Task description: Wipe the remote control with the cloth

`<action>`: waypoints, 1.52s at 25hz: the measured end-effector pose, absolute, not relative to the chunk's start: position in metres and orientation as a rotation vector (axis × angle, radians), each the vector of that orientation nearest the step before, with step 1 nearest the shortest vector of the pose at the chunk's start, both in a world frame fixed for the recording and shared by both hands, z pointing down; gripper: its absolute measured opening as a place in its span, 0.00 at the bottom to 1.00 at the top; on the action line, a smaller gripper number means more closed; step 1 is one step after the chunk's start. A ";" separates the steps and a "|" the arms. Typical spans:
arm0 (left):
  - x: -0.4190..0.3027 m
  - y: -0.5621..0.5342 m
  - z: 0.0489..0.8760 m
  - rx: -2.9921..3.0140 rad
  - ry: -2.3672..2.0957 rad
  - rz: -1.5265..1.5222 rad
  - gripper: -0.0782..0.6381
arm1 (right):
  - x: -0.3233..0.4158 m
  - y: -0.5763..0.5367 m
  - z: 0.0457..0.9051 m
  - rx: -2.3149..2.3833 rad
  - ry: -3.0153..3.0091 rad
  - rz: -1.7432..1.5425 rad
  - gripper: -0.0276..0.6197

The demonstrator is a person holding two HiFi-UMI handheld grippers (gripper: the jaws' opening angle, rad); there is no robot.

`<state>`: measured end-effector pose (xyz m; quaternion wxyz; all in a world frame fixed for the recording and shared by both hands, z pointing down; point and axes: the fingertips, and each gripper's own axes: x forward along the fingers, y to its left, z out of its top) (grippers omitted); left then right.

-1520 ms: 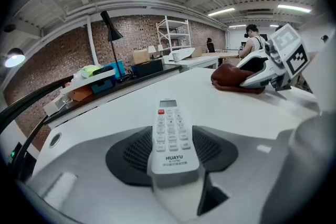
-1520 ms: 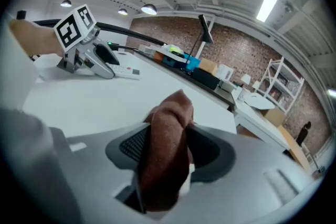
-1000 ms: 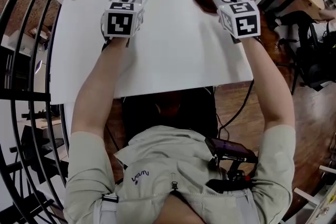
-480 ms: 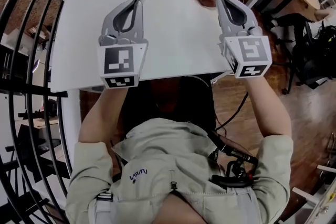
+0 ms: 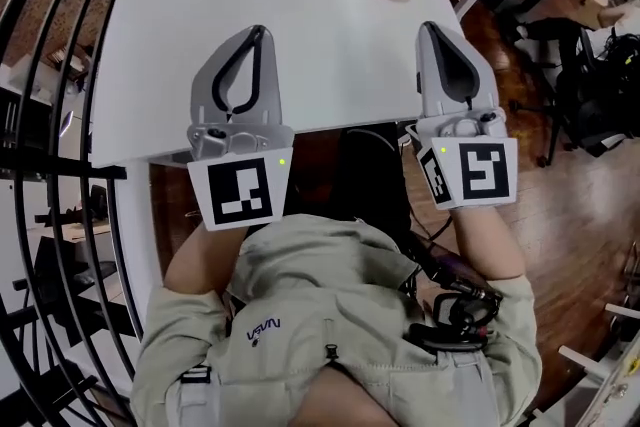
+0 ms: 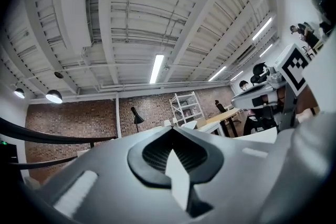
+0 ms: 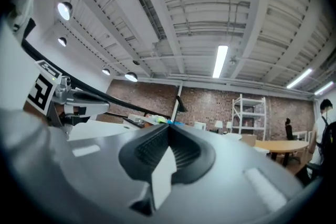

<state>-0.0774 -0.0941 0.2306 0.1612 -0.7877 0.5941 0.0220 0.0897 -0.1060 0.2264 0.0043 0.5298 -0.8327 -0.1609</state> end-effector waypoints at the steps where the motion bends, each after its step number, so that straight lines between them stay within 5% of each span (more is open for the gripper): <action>1: -0.076 -0.091 0.232 -2.255 1.701 0.063 0.11 | 0.090 -0.102 0.226 1.670 -2.610 -0.487 0.05; 38: -0.061 -0.055 0.297 -2.464 1.722 -0.026 0.11 | 0.089 -0.054 0.278 1.722 -2.597 -0.265 0.04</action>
